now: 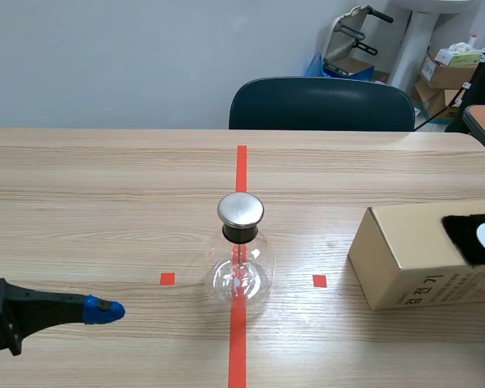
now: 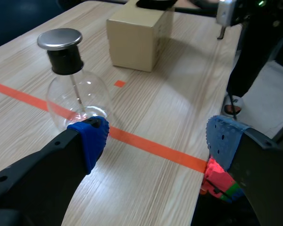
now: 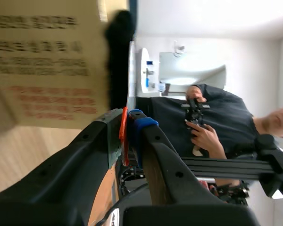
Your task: Do the electroscope experiment
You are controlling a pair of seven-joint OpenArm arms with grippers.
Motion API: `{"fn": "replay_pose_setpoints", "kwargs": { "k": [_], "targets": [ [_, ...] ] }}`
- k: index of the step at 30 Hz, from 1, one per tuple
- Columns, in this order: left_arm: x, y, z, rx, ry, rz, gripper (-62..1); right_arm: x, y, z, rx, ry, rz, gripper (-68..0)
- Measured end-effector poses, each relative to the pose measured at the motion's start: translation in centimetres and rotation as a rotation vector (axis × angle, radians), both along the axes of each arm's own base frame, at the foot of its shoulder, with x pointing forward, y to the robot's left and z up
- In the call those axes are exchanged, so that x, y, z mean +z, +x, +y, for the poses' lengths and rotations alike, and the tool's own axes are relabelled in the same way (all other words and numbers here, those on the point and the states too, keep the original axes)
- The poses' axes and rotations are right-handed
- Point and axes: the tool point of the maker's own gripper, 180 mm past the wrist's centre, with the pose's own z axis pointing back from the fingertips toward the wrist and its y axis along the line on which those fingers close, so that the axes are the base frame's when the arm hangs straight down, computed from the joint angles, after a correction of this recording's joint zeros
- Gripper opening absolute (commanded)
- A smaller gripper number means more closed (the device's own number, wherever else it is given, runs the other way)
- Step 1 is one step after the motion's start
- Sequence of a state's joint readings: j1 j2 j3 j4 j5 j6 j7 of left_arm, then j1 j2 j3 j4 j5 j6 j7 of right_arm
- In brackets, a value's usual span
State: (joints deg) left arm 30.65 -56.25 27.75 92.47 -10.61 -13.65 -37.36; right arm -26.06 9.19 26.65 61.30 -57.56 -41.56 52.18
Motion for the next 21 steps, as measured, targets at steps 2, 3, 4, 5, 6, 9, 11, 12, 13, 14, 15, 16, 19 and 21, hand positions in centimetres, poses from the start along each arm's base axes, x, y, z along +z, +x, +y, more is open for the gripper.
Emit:
{"fn": "replay_pose_setpoints", "kwargs": {
  "k": [2, 3, 4, 5, 6, 9, 11, 12, 13, 14, 15, 16, 19, 21],
  "targets": [
    [0.1, -0.2, -0.1, -0.018, 0.002, -0.013, -15.4, -0.5, -0.3, 0.0, -0.003, 0.004, 0.016, -65.6],
    [0.0, -0.4, -0.1, -0.031, 0.011, -0.02, -15.4, -0.7, -0.3, 0.0, -0.001, 0.0, 0.023, -65.6],
    [-0.1, -0.6, -0.2, -0.041, 0.017, -0.026, -15.5, -0.9, -0.4, 0.0, 0.001, -0.006, 0.031, -65.6],
    [-0.1, -0.6, -0.2, -0.045, 0.016, -0.024, -15.5, -0.9, -0.4, 0.1, 0.003, -0.008, 0.034, -65.6],
    [0.0, -0.7, -0.2, -0.047, 0.012, -0.023, -15.5, -1.1, -0.4, 0.0, 0.001, -0.017, 0.04, -65.6],
    [-0.1, -0.9, -0.4, -0.05, 0.009, -0.014, -15.5, -1.5, -0.5, -0.3, -0.017, -0.029, 0.056, -65.6],
    [-0.1, -1.0, -0.4, -0.052, 0.008, -0.012, -15.5, -1.8, -0.5, -0.7, -0.038, -0.047, 0.068, -65.6],
    [-0.1, -1.0, -0.4, -0.051, 0.008, -0.012, -15.5, -1.8, -0.5, -1.1, -0.057, -0.056, 0.072, -65.6],
    [-0.1, -1.0, -0.4, -0.051, 0.008, -0.012, -15.5, -1.8, -0.5, -1.3, -0.069, -0.058, 0.072, -65.6],
    [-0.1, -1.0, -0.4, -0.05, 0.008, -0.011, -15.6, -1.8, -0.5, -1.3, -0.069, -0.059, 0.072, -65.6],
    [-0.1, -1.0, -0.4, -0.05, 0.007, -0.011, -15.9, -1.8, -0.5, -1.3, -0.069, -0.059, 0.072, -65.6],
    [-0.1, -1.0, -0.4, -0.049, 0.007, -0.011, -15.9, -1.8, -0.5, -1.3, -0.068, -0.059, 0.072, -65.6],
    [-0.1, -1.0, -0.4, -0.05, 0.007, -0.011, -15.9, -1.8, -0.5, -0.3, -0.012, -0.053, 0.072, -65.6],
    [-0.1, -1.0, -0.4, -0.049, 0.007, -0.011, -15.9, -1.9, -0.7, 1.0, 0.063, -0.048, 0.075, -65.6]
  ]
}}
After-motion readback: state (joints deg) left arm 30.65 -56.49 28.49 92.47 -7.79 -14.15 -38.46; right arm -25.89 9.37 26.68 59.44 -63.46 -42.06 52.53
